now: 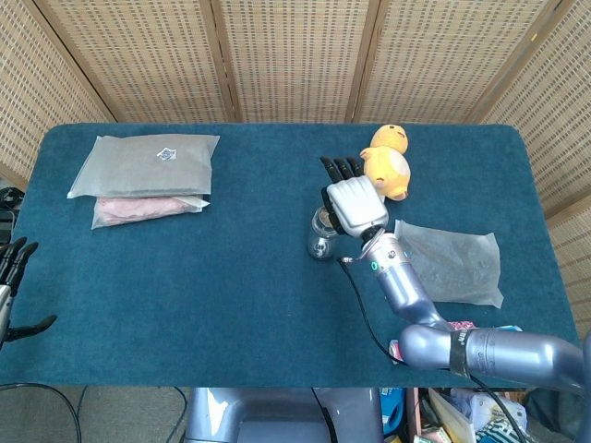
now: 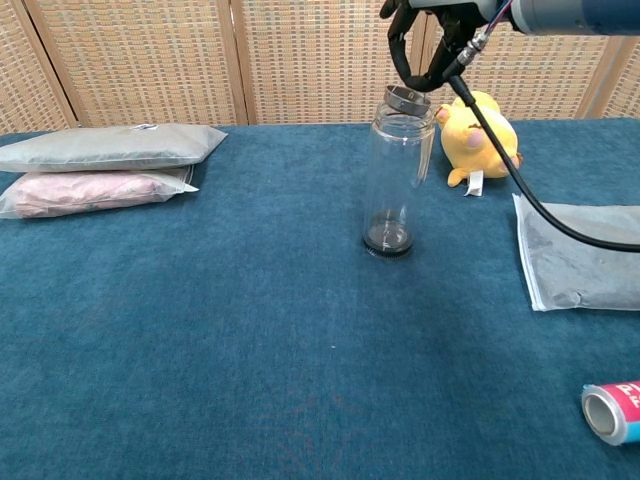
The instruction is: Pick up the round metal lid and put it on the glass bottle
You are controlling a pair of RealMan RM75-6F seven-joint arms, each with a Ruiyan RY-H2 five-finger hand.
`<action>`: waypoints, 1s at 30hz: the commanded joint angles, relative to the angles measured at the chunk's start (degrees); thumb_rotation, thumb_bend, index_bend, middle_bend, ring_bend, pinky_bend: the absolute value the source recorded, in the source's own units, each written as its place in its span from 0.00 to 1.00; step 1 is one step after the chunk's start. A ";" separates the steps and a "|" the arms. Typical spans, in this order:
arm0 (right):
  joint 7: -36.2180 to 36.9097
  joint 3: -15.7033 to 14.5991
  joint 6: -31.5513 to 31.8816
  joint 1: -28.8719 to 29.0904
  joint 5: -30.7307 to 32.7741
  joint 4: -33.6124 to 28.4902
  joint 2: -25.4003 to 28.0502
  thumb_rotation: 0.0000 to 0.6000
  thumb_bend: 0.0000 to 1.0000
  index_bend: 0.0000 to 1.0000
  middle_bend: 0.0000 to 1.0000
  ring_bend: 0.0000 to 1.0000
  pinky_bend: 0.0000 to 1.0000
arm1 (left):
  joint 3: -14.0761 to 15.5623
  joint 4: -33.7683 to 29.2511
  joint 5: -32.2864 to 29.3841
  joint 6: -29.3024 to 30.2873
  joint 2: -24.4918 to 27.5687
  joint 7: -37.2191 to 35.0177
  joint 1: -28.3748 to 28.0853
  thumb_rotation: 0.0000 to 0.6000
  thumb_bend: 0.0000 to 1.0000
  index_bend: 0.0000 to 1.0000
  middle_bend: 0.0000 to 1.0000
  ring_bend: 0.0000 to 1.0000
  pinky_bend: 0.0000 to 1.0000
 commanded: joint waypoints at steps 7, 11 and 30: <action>-0.56 -0.79 0.68 0.63 -0.17 0.00 -0.83 1.00 0.51 0.54 0.00 0.00 0.00 | -0.02 0.06 0.08 0.25 0.15 -0.42 0.10 1.00 0.02 0.00 0.00 0.00 0.00; -0.09 -1.23 0.16 0.50 -0.91 -0.18 -0.41 1.00 0.21 0.19 0.00 0.00 0.00 | 0.00 0.12 0.19 0.28 0.19 -0.54 0.10 1.00 0.02 0.00 0.00 0.00 0.00; 2.50 -0.43 2.92 -2.10 -4.46 -8.60 7.14 1.00 0.09 0.12 0.00 0.00 0.00 | 0.00 0.29 -0.03 0.04 0.41 -1.29 0.05 1.00 0.02 0.00 0.00 0.00 0.00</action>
